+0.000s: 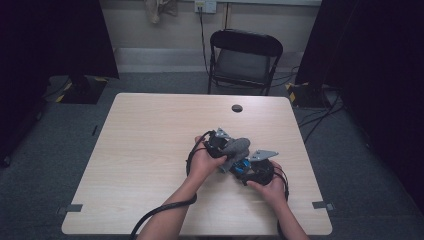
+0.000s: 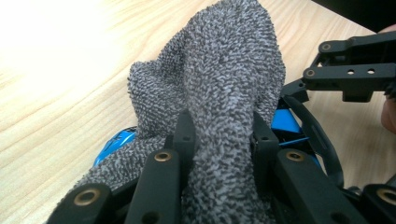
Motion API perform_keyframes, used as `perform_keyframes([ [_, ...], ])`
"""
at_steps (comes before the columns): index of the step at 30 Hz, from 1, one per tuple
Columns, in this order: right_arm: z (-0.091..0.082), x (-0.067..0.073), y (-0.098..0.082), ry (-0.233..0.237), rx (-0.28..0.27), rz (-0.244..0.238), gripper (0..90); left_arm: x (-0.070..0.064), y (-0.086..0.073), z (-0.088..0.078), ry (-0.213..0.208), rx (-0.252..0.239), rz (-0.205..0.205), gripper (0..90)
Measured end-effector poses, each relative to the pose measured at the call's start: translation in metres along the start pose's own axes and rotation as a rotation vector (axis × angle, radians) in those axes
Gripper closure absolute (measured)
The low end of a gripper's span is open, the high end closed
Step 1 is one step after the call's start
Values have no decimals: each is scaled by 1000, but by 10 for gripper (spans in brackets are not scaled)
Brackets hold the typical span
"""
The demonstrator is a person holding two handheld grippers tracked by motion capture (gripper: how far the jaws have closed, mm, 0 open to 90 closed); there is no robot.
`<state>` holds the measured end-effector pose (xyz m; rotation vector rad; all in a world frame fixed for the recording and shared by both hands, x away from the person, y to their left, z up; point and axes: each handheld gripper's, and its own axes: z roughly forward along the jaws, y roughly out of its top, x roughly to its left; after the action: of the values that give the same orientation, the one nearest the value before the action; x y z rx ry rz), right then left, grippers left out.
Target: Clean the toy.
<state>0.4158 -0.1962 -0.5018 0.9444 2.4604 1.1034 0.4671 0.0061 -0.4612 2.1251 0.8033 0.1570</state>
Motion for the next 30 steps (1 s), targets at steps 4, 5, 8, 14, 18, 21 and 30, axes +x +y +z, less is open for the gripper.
perform_keyframes([
  [4, 0, 0, 0, 1, 1, 0, 244, 4, -1, -1, 11, -5, -10, 709],
  [5, 0, 0, 0, 1, 1, 0, 244, 8, -2, -1, 15, -14, -27, 709],
  [8, 0, 0, 0, 1, 1, 0, 244, 13, -3, -2, 31, -16, -33, 709],
  [14, 0, 0, 0, 1, 1, 1, 244, 27, -10, -3, 41, -28, -65, 709],
  [18, 0, 0, 0, 1, 1, 0, 244, 34, -13, -5, 58, -30, -70, 710],
  [21, 0, 0, 0, 1, 1, 0, 244, 37, -15, -6, 61, -32, -82, 709],
  [30, 0, 0, 0, 1, 1, 1, 244, 45, -17, -6, 62, -29, -106, 710],
])
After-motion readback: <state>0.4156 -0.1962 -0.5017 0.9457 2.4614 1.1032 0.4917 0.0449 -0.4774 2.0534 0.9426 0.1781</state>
